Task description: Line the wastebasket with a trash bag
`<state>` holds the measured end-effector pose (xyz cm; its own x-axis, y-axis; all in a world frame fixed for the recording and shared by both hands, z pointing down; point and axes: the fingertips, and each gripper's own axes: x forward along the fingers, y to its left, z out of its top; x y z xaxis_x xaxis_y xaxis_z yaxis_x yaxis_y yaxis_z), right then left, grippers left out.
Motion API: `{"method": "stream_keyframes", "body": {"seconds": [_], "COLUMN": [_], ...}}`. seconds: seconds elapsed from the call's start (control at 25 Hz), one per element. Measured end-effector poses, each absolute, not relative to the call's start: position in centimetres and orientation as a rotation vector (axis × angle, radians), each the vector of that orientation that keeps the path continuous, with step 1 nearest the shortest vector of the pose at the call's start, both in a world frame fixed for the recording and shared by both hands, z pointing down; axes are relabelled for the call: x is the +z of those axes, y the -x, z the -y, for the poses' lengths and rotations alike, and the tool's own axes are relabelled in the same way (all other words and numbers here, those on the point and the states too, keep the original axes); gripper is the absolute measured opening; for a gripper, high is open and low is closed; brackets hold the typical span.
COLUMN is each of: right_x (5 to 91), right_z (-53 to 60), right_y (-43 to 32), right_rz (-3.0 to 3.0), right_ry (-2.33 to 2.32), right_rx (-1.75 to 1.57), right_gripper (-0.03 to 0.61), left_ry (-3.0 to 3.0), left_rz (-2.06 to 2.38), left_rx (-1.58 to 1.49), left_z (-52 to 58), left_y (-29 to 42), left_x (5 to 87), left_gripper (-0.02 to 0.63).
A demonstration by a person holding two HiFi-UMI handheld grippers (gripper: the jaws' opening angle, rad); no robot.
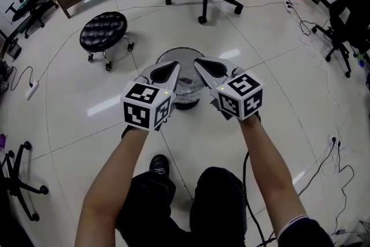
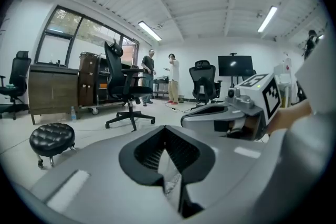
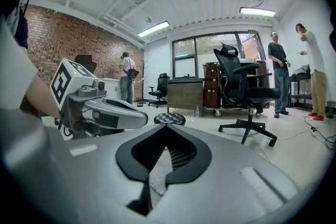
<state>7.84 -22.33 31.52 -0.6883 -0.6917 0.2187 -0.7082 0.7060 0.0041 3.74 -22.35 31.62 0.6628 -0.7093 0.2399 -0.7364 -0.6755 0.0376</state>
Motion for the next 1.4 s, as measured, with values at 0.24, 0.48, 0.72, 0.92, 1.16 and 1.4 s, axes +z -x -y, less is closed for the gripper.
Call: {"method": "stream_keyframes", "body": {"seconds": [0.24, 0.48, 0.72, 0.92, 1.16, 1.4], "right_x": [31.1, 30.9, 30.5, 30.6, 30.6, 30.5], "right_z": [20.2, 19.3, 19.1, 18.7, 18.6, 18.5], "right_y": [-7.3, -7.2, -6.7, -6.7, -6.7, -6.3], "right_rz": [2.723, 2.741, 2.745, 2.742, 2.742, 2.745], "right_ry": [-1.122, -1.114, -1.116, -1.115, -1.116, -1.112], "right_rx": [0.036, 0.027, 0.017, 0.015, 0.014, 0.011], "right_gripper": [0.0, 0.0, 0.0, 0.0, 0.0, 0.0], "left_ry": [-2.767, -2.764, -2.756, -2.756, -2.767, -2.775], "left_rz": [1.215, 1.248, 1.259, 1.264, 1.253, 1.252], "left_rx": [0.26, 0.264, 0.25, 0.252, 0.248, 0.249], "left_z": [20.2, 19.3, 19.4, 19.2, 19.0, 18.9], "left_y": [-4.0, -3.4, -2.2, -1.7, -1.8, -1.5], "left_x": [30.8, 30.8, 31.1, 31.3, 31.1, 30.9], "left_gripper": [0.012, 0.012, 0.012, 0.012, 0.012, 0.012]}}
